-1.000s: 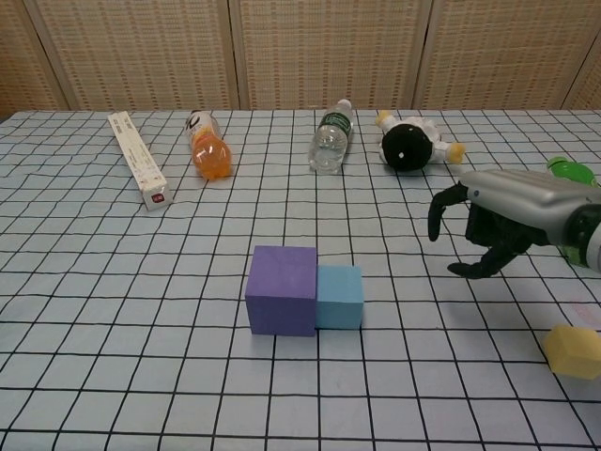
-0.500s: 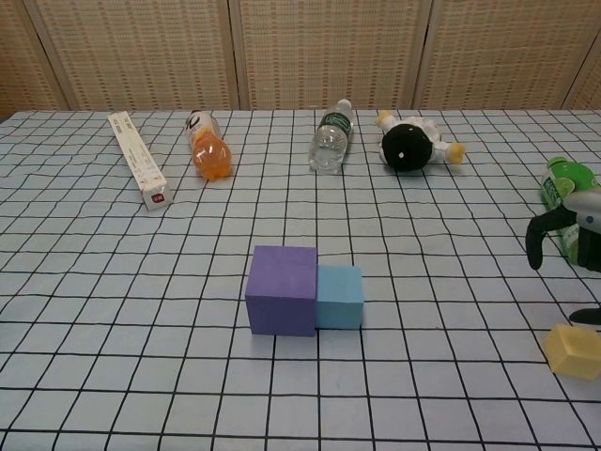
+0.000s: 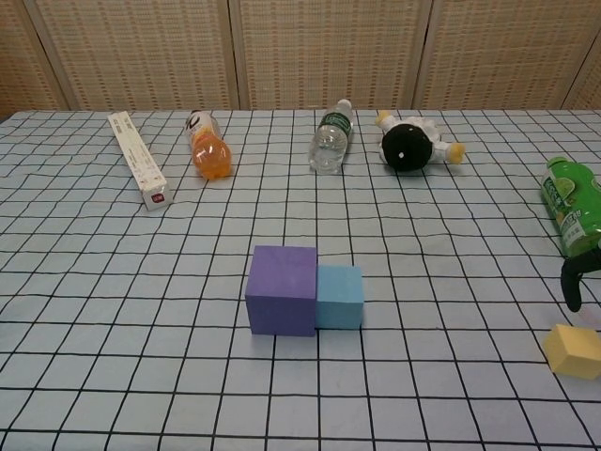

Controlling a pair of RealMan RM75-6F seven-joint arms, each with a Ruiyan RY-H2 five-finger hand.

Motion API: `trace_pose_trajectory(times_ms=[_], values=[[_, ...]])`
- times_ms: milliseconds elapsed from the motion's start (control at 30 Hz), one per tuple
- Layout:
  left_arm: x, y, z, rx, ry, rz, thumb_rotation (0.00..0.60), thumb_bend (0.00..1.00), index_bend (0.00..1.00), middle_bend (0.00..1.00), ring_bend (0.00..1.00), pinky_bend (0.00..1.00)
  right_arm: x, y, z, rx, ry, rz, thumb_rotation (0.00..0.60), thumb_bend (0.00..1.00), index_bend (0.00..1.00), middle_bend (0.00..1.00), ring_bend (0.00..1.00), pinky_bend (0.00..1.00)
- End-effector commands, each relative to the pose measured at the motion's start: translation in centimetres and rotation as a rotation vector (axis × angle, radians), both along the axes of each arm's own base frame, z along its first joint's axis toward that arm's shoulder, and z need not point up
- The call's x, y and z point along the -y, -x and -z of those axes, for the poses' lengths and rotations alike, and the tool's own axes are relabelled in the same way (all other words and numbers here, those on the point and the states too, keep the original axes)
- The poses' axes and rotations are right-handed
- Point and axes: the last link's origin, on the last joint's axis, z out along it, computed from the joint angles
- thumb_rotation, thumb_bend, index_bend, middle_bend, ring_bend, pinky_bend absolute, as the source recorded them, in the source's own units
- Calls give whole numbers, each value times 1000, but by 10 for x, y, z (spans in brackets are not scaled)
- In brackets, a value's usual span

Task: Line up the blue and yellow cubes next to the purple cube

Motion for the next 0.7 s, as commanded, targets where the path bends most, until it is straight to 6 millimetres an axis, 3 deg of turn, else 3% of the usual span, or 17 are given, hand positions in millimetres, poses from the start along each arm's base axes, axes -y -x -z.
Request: trace_pose_trajectory(times_ms=[33, 700], values=[[0, 0, 0, 0, 0, -2, 600, 573, 457, 590, 446, 610, -1, 1, 1, -10, -5, -1, 600, 26, 430, 1000, 911, 1000], [0, 0, 0, 3, 0, -1, 600, 574, 458, 591, 447, 611, -1, 7, 11, -33, -17, 3, 600, 18, 435, 1000, 911, 1000]])
